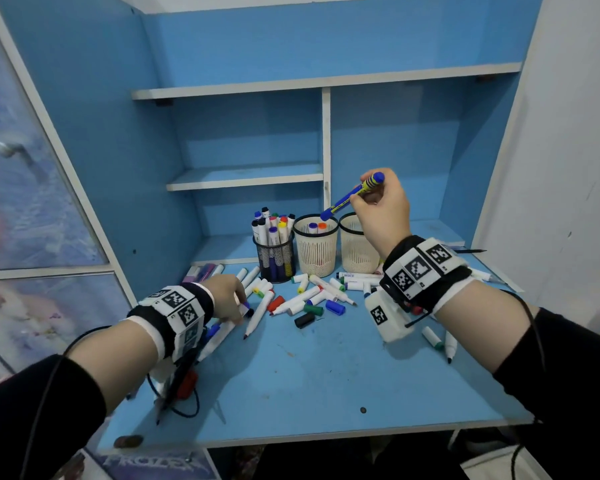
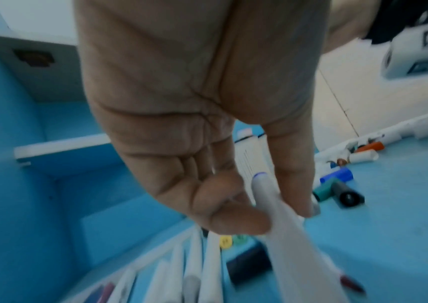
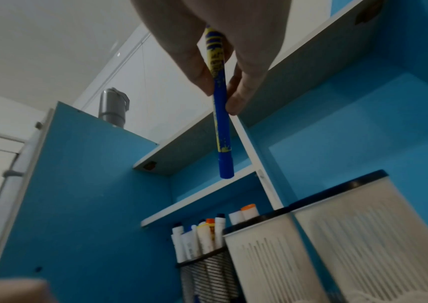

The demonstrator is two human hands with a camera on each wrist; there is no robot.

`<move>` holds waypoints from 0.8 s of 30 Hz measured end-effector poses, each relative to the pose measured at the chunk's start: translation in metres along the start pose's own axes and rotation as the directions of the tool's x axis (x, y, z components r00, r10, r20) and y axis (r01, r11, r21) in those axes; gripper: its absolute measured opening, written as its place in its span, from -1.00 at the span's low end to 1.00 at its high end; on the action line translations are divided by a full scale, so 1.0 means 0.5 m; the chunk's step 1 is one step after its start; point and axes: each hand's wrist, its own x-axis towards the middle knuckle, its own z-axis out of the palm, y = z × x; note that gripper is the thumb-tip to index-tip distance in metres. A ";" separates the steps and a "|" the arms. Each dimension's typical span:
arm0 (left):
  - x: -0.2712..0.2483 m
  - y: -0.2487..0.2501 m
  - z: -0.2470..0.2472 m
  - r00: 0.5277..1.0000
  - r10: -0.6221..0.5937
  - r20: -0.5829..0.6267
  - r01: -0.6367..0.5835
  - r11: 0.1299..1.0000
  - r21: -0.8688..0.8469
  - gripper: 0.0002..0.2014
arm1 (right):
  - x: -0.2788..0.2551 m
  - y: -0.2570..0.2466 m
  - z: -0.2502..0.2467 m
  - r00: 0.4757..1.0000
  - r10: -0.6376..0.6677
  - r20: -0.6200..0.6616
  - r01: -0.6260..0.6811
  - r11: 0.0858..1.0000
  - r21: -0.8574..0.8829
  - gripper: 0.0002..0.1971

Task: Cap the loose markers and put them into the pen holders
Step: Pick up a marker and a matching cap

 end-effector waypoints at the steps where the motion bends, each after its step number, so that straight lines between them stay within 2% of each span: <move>1: -0.010 0.002 -0.012 1.000 0.018 -0.022 -0.018 1.000 -0.004 -0.65 | 0.005 0.005 0.000 1.000 -0.004 -0.007 0.004 1.000 -0.013 -0.74; 5: -0.056 0.008 -0.065 0.986 0.081 -0.143 -0.092 0.993 -0.069 -0.69 | 0.025 0.027 0.010 0.999 -0.010 -0.053 0.009 1.000 -0.019 -0.63; 8: -0.089 0.019 -0.092 0.954 0.113 -0.278 -0.164 0.972 -0.168 -0.74 | 0.041 0.045 0.024 0.994 0.017 -0.105 -0.019 1.000 -0.024 -0.53; 10: -0.107 0.028 -0.100 0.924 0.118 -0.365 -0.208 0.954 -0.218 -0.78 | 0.050 0.058 0.040 0.995 0.030 -0.096 -0.035 0.998 -0.059 -0.55; 13: -0.131 0.041 -0.099 0.890 0.132 -0.436 -0.276 0.918 -0.286 -0.82 | 0.056 0.082 0.063 1.000 -0.010 -0.025 0.006 0.990 -0.142 -0.64; 17: -0.148 0.051 -0.089 0.878 0.136 -0.458 -0.335 0.859 -0.388 -0.83 | 0.056 0.116 0.079 0.995 -0.012 0.098 0.043 0.948 -0.315 -0.70; 19: -0.150 0.053 -0.082 0.879 0.131 -0.457 -0.348 0.833 -0.430 -0.83 | 0.048 0.128 0.080 0.991 0.001 0.134 0.045 0.940 -0.339 -0.69; 24: -0.145 0.057 -0.057 0.901 0.090 -0.424 -0.339 0.757 -0.559 -0.82 | 0.040 0.149 0.078 0.956 0.066 0.286 0.075 0.887 -0.456 -0.75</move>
